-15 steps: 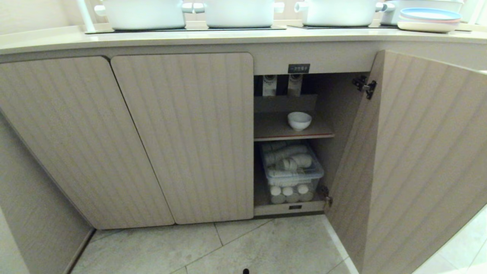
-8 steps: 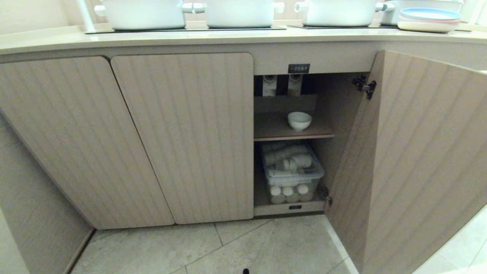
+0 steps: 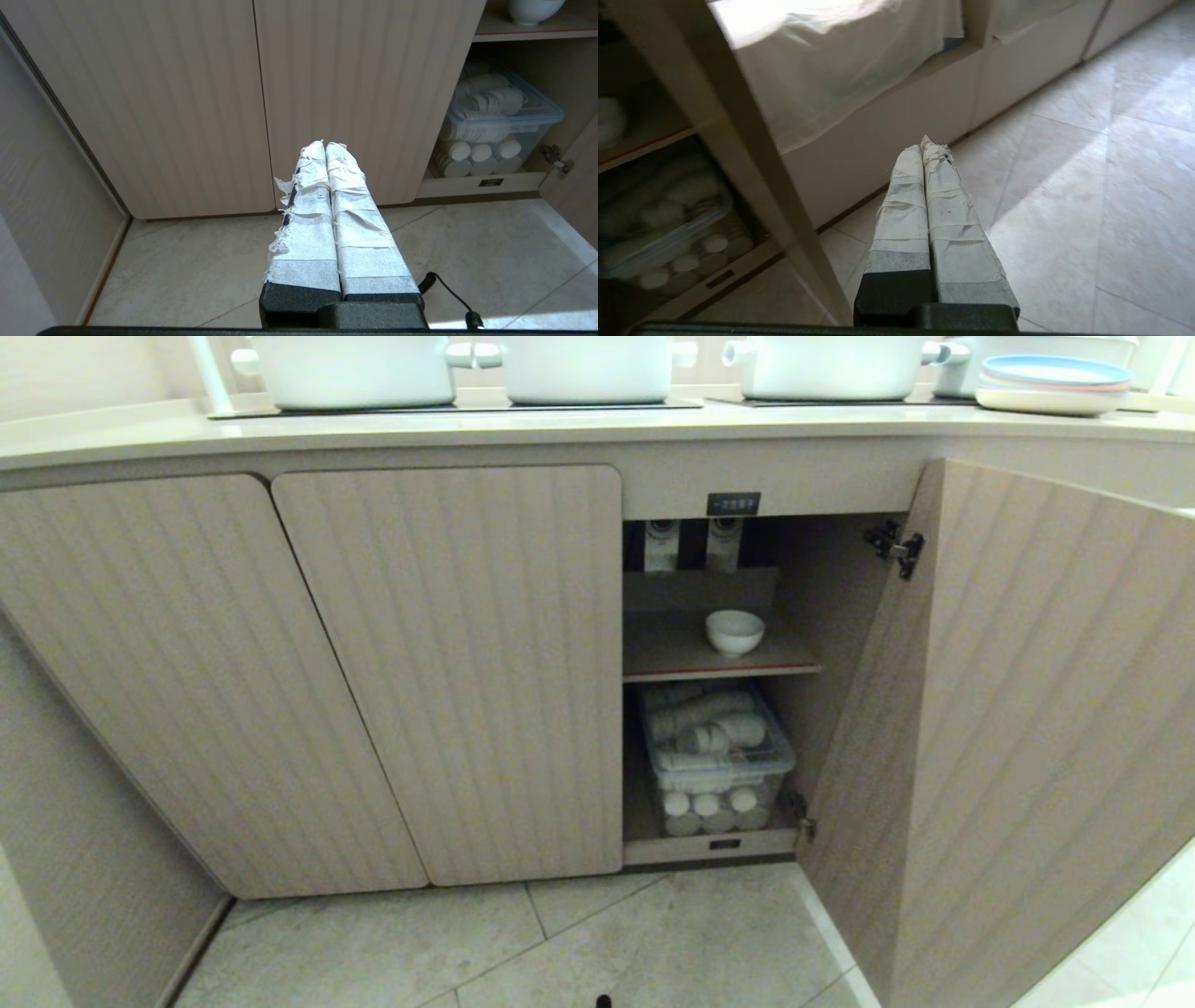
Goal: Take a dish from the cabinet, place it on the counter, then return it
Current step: Close the cabinet door
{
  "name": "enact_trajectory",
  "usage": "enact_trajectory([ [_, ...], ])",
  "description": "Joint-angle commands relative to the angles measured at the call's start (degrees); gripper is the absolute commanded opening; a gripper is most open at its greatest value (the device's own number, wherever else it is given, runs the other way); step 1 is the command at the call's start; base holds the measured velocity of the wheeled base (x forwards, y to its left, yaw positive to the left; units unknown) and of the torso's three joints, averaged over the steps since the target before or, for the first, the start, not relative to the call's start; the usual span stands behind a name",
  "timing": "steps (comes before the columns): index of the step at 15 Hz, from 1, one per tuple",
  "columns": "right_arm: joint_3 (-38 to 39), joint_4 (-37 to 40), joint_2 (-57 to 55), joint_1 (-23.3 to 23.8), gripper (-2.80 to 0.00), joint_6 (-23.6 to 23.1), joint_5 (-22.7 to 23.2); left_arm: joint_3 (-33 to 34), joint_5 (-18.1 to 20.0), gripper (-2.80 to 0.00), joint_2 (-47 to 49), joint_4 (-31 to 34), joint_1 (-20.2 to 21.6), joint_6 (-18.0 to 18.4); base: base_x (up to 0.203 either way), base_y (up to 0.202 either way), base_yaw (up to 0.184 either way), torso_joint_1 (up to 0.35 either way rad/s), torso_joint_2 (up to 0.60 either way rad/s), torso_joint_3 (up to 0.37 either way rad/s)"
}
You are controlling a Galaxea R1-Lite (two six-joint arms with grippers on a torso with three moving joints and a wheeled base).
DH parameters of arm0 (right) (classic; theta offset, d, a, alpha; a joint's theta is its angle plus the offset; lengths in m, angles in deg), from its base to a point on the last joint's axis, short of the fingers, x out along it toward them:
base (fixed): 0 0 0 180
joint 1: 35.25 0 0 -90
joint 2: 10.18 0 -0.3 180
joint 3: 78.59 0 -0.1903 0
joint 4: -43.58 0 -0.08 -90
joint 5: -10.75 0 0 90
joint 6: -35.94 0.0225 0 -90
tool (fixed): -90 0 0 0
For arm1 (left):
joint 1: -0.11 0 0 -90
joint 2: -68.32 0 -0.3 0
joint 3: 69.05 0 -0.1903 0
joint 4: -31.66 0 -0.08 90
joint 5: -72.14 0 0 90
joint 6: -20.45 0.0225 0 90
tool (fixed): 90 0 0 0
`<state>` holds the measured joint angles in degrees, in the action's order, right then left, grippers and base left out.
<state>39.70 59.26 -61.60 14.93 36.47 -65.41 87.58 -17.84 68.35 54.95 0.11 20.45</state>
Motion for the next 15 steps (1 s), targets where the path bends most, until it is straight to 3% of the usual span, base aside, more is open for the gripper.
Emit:
enact_trajectory([
  [1, 2.84, -3.31, 0.38, -0.37, -2.80, 0.05, 2.28, 0.00, -0.02, -2.80, -0.02, -0.01, 0.00, 0.00, 0.000, 0.000, 0.000, 0.000, 0.00, 0.000],
  [4, 5.80, -10.73, -0.80, -1.81, -2.80, 0.10, 5.51, 0.00, -0.02, -2.80, -0.02, -0.01, 0.00, -0.04, 0.000, 0.000, 0.000, 0.000, 0.00, 0.000],
  [15, 5.63, -20.03, -9.74, -1.48, -2.80, 0.69, 6.60, 0.00, -0.02, -2.80, -0.02, -0.01, 0.00, 0.00, 0.000, 0.000, 0.000, 0.000, 0.00, 0.000],
])
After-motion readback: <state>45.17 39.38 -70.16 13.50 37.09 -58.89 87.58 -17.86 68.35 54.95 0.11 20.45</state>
